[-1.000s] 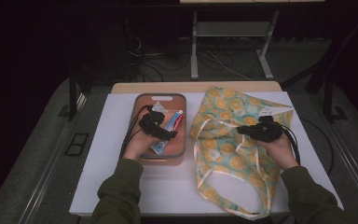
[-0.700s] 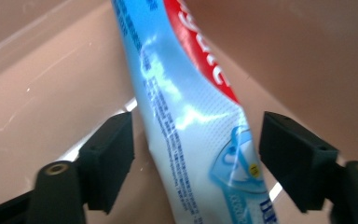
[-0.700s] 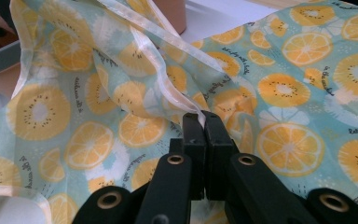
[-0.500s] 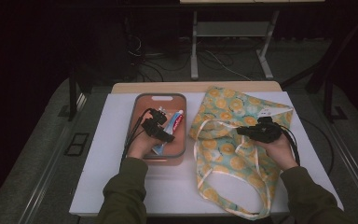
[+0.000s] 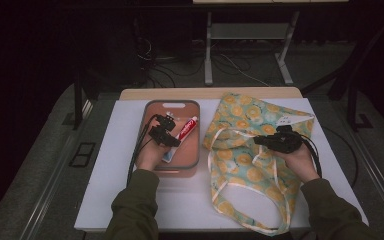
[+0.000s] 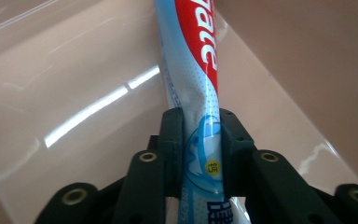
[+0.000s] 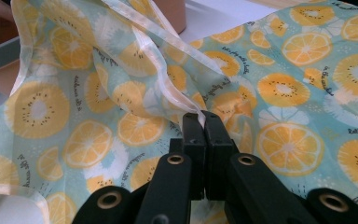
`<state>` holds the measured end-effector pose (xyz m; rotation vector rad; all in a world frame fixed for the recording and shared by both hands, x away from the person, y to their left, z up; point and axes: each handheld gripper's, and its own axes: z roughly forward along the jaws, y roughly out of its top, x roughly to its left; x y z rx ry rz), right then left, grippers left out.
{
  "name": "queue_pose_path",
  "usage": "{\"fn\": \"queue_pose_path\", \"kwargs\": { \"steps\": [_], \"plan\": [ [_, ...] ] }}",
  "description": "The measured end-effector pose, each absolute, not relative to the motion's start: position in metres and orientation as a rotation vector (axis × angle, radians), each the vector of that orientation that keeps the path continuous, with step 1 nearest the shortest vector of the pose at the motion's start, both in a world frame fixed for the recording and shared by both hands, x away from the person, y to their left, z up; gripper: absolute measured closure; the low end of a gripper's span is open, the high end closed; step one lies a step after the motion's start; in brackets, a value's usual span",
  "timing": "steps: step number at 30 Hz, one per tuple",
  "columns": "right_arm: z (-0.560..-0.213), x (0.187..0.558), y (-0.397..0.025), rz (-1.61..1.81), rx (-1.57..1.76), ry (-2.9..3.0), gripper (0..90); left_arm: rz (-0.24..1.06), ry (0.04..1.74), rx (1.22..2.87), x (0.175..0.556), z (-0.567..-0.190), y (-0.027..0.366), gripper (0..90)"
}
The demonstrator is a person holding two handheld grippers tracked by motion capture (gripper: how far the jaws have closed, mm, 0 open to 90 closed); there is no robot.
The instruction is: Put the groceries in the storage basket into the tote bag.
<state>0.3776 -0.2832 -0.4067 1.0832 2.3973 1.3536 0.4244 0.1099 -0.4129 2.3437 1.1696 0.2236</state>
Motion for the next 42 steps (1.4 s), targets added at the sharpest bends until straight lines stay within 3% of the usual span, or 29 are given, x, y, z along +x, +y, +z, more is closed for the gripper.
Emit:
{"fn": "queue_pose_path", "kwargs": {
  "steps": [22,32,42],
  "plan": [
    [-0.406,0.379,-0.286,1.364,1.085,2.38,89.1,0.245,1.143,2.194,0.416,-0.38,0.13,78.2],
    [-0.406,0.379,-0.286,1.358,1.09,2.375,89.0,0.251,1.026,2.115,0.395,-0.351,0.146,79.2],
    [-0.406,0.379,-0.287,1.354,1.097,2.369,89.1,0.228,0.885,2.091,0.368,-0.329,0.133,80.0]
  ]
}}
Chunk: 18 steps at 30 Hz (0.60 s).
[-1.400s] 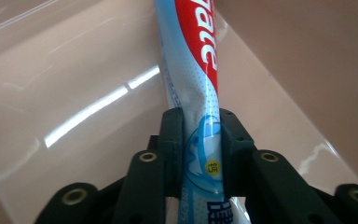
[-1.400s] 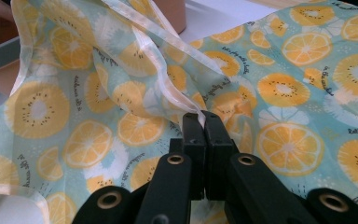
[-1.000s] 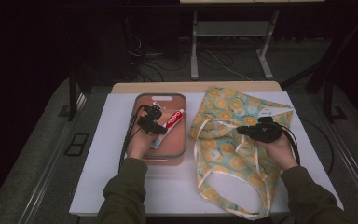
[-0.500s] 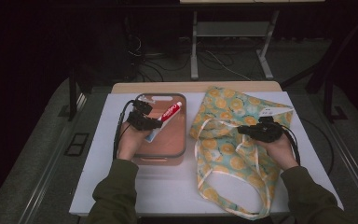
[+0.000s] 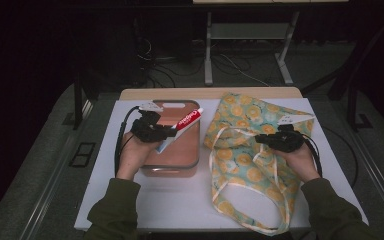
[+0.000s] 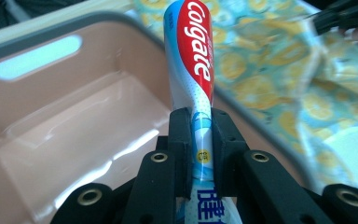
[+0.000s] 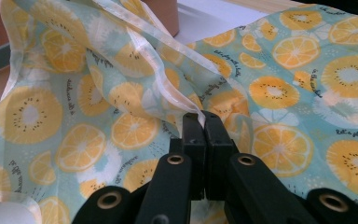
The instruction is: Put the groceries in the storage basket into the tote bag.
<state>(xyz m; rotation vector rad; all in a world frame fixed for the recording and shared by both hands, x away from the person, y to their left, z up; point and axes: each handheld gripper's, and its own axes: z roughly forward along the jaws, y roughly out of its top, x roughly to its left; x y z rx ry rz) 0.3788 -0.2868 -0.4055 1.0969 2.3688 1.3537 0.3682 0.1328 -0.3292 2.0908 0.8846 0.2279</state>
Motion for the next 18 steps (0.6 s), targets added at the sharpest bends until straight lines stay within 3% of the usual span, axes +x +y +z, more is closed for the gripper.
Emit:
{"fn": "queue_pose_path", "kwargs": {
  "steps": [9,18],
  "plan": [
    [-0.405,0.379,-0.288,1.34,1.111,2.353,89.2,0.213,0.743,2.105,0.343,-0.316,0.103,80.7],
    [-0.404,0.379,-0.289,1.335,1.114,2.345,89.2,0.149,0.632,2.162,0.323,-0.327,0.058,81.0]
  ]
}}
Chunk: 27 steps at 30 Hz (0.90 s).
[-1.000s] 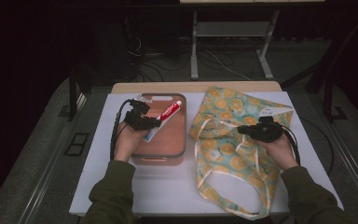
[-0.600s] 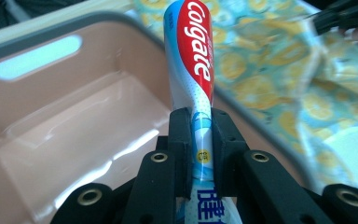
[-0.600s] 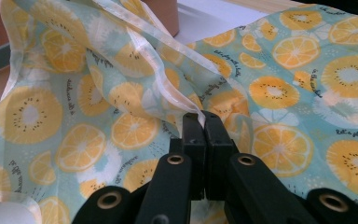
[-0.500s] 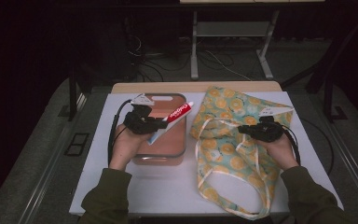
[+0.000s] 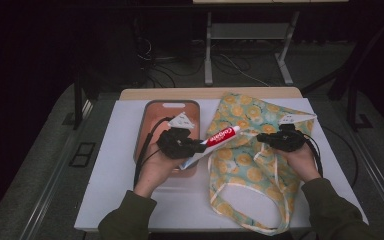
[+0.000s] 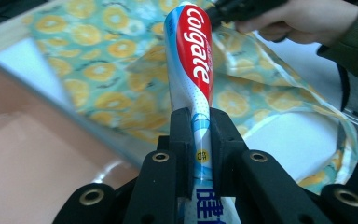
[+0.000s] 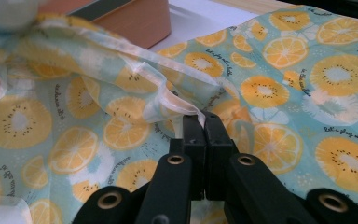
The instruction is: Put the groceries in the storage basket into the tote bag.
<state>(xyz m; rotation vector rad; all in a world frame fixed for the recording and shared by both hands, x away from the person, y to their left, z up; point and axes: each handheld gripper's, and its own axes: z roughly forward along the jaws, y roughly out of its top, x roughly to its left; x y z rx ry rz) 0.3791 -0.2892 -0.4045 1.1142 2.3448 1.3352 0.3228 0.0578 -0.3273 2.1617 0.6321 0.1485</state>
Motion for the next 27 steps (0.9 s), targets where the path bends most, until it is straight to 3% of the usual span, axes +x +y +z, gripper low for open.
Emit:
{"fn": "queue_pose_path", "kwargs": {
  "steps": [13,21,27],
  "plan": [
    [-0.403,0.379,-0.292,1.342,1.115,2.332,89.3,0.076,0.602,2.28,0.309,-0.371,0.008,81.3],
    [-0.403,0.379,-0.291,1.344,1.107,2.334,89.2,0.156,0.656,2.363,0.308,-0.403,-0.023,81.2],
    [-0.403,0.378,-0.291,1.354,1.102,2.337,89.2,0.201,0.697,2.336,0.315,-0.408,-0.042,81.1]
  ]
}}
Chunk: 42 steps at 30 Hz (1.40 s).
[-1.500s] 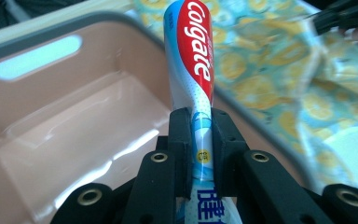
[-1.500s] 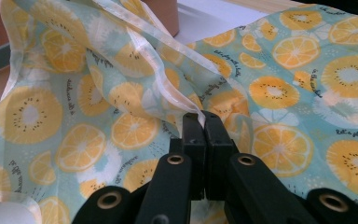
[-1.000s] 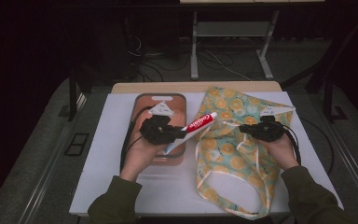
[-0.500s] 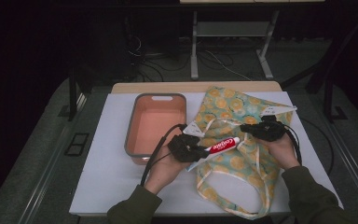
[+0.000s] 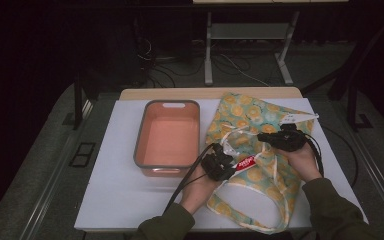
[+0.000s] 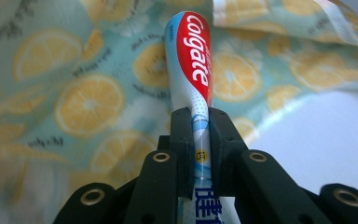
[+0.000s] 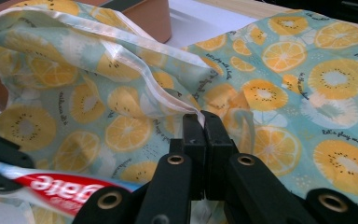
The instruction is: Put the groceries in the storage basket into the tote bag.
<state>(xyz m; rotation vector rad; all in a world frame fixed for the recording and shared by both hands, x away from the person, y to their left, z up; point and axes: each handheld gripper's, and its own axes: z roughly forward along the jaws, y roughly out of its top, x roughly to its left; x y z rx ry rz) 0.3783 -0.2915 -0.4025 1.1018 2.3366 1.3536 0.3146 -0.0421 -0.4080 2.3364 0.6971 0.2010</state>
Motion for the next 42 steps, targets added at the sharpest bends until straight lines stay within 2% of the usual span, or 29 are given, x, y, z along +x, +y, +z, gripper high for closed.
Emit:
{"fn": "queue_pose_path", "kwargs": {
  "steps": [13,17,20,23,27,32,35,37,41,42],
  "plan": [
    [-0.403,0.378,-0.292,1.357,1.099,2.34,89.3,0.121,0.741,2.27,0.351,-0.422,-0.078,79.8],
    [-0.402,0.378,-0.291,1.359,1.096,2.341,89.3,0.138,0.736,2.254,0.353,-0.425,-0.079,77.4],
    [-0.402,0.377,-0.292,1.359,1.094,2.342,89.3,0.168,0.726,2.244,0.348,-0.42,-0.073,62.8],
    [-0.402,0.377,-0.292,1.359,1.094,2.342,89.3,0.187,0.716,2.234,0.34,-0.415,-0.066,52.0],
    [-0.402,0.377,-0.292,1.358,1.095,2.342,89.3,0.182,0.688,2.23,0.325,-0.408,-0.055,46.6],
    [-0.402,0.377,-0.291,1.356,1.096,2.343,89.2,0.189,0.661,2.243,0.301,-0.404,-0.04,46.3],
    [-0.402,0.377,-0.292,1.356,1.098,2.343,89.3,0.207,0.663,2.264,0.29,-0.406,-0.029,52.2],
    [-0.402,0.377,-0.292,1.356,1.098,2.343,89.2,0.204,0.686,2.261,0.286,-0.407,-0.018,60.7],
    [-0.402,0.377,-0.291,1.355,1.097,2.344,89.2,0.164,0.751,2.267,0.286,-0.414,-0.004,85.1],
    [-0.403,0.377,-0.291,1.356,1.096,2.345,89.2,0.15,0.766,2.266,0.287,-0.416,-0.003,89.0]
  ]
}}
